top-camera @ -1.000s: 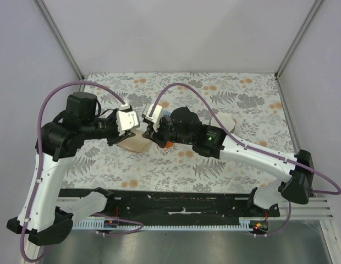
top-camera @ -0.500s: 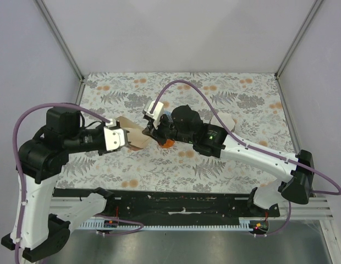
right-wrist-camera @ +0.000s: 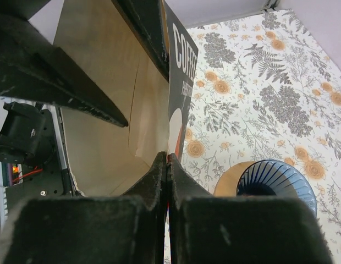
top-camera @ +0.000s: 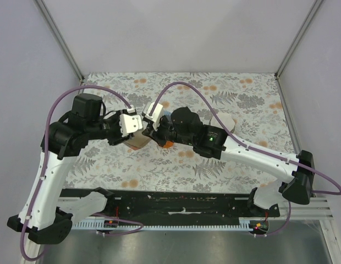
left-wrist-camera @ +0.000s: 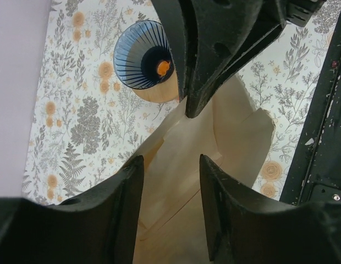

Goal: Place the coffee filter in the dripper
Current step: Pick up the coffee filter from the coffee filter holder.

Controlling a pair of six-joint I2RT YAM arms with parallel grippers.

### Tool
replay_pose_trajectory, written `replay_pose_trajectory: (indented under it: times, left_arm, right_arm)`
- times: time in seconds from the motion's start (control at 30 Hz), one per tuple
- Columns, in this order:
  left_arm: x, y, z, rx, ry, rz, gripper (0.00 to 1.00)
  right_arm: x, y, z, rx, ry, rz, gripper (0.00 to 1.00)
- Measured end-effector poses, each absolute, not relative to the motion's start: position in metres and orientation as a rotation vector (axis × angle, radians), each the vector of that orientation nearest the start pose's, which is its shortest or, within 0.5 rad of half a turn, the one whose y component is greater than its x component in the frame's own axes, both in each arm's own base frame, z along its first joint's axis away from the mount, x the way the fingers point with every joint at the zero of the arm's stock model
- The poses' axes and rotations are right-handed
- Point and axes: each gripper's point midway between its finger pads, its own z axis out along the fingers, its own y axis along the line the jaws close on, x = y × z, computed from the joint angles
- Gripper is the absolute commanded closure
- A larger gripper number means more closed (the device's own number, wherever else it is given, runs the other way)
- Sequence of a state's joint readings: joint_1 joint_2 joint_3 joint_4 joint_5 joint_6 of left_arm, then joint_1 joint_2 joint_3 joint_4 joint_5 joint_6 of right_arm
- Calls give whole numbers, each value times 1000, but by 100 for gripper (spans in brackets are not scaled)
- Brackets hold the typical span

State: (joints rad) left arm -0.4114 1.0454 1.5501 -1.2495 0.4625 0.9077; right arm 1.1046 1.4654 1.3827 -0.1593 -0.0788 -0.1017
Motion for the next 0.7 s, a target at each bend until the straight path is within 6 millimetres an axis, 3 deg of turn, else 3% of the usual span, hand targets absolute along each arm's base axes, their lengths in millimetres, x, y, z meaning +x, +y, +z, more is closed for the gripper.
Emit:
replay_pose_trajectory:
  times: [0.2, 0.7]
  left_arm:
    - [192, -138, 329, 1550, 1593, -254, 37]
    - [182, -146, 324, 1605, 1522, -313, 38]
  right_arm:
    - [204, 427, 320, -1124, 1489, 760, 100]
    - [184, 420, 339, -1137, 1397, 834, 100]
